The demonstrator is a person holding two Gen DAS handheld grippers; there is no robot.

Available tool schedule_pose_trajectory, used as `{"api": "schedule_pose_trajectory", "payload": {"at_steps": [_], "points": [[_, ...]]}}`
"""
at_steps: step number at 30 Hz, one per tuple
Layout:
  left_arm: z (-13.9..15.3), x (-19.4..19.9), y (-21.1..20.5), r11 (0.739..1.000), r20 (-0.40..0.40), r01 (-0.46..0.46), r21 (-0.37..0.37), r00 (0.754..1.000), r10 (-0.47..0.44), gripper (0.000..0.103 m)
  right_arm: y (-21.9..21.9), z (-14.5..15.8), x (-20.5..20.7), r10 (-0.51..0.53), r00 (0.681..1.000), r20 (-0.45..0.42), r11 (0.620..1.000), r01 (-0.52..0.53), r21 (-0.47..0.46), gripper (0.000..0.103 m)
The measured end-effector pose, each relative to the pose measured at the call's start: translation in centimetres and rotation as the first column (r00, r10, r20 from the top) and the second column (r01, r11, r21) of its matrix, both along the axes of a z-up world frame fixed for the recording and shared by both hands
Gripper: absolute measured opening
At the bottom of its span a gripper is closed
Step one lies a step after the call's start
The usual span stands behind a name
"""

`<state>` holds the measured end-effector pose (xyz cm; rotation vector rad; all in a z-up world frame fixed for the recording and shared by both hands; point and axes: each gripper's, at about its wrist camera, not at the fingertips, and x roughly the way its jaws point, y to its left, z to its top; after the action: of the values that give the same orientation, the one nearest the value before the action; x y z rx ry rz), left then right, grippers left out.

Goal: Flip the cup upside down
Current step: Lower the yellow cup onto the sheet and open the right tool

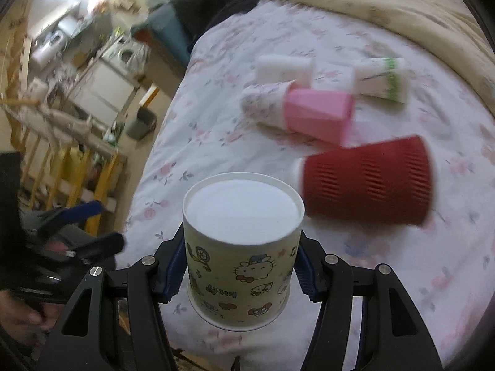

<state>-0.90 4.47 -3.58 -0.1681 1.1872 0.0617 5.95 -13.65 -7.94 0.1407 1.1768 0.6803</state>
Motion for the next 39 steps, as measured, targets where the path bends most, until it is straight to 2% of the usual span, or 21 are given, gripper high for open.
{"api": "schedule_pose_trajectory", "payload": {"at_steps": [2, 5, 10, 17, 22, 25, 32, 34, 39], "points": [[0.0, -0.1, 0.8, 1.000, 0.004, -0.031, 0.001, 1.000, 0.031, 0.095, 1.9, -0.7, 0.4, 0.032, 0.999, 0.038, 0.999, -0.030, -0.034, 0.062], [-0.1, -0.1, 1.6, 0.998, 0.004, -0.057, 0.004, 0.998, 0.057, 0.095, 4.2, -1.8, 1.1, 0.051, 0.988, 0.145, 0.995, -0.038, -0.090, 0.062], [-0.1, -0.2, 2.0, 0.998, 0.007, -0.061, 0.003, 0.998, 0.061, 0.095, 6.5, -3.7, 2.3, 0.077, 0.972, 0.221, 0.988, -0.045, -0.147, 0.062], [-0.4, 0.0, 2.5, 0.997, -0.006, -0.076, -0.013, 0.997, 0.075, 0.095, 8.2, -5.5, 1.4, 0.138, 0.965, 0.225, 0.972, -0.088, -0.216, 0.065], [-0.3, 0.1, 2.3, 0.997, -0.004, -0.074, -0.015, 0.997, 0.073, 0.095, 8.1, -5.5, 1.1, 0.157, 0.972, 0.177, 0.974, -0.122, -0.192, 0.066], [-0.1, 0.0, 2.4, 0.997, 0.008, -0.077, -0.014, 0.997, 0.077, 0.095, 7.7, -4.9, 1.0, 0.150, 0.977, 0.151, 0.978, -0.124, -0.168, 0.088], [0.8, -0.5, 2.6, 0.996, 0.047, -0.084, -0.008, 0.995, 0.085, 0.095, 5.0, 0.2, 0.1, 0.108, 0.980, 0.166, 0.991, -0.092, -0.099, 0.098], [0.9, -0.7, 2.2, 0.997, 0.057, -0.075, 0.006, 0.996, 0.074, 0.095, 3.4, 2.2, -0.7, 0.072, 0.981, 0.182, 0.995, -0.058, -0.083, 0.102], [1.4, -1.3, 0.9, 0.999, 0.097, -0.042, 0.034, 0.995, 0.038, 0.095, 0.2, 4.9, -3.4, -0.027, 0.981, 0.193, 0.997, 0.040, -0.064, 0.103]]}}
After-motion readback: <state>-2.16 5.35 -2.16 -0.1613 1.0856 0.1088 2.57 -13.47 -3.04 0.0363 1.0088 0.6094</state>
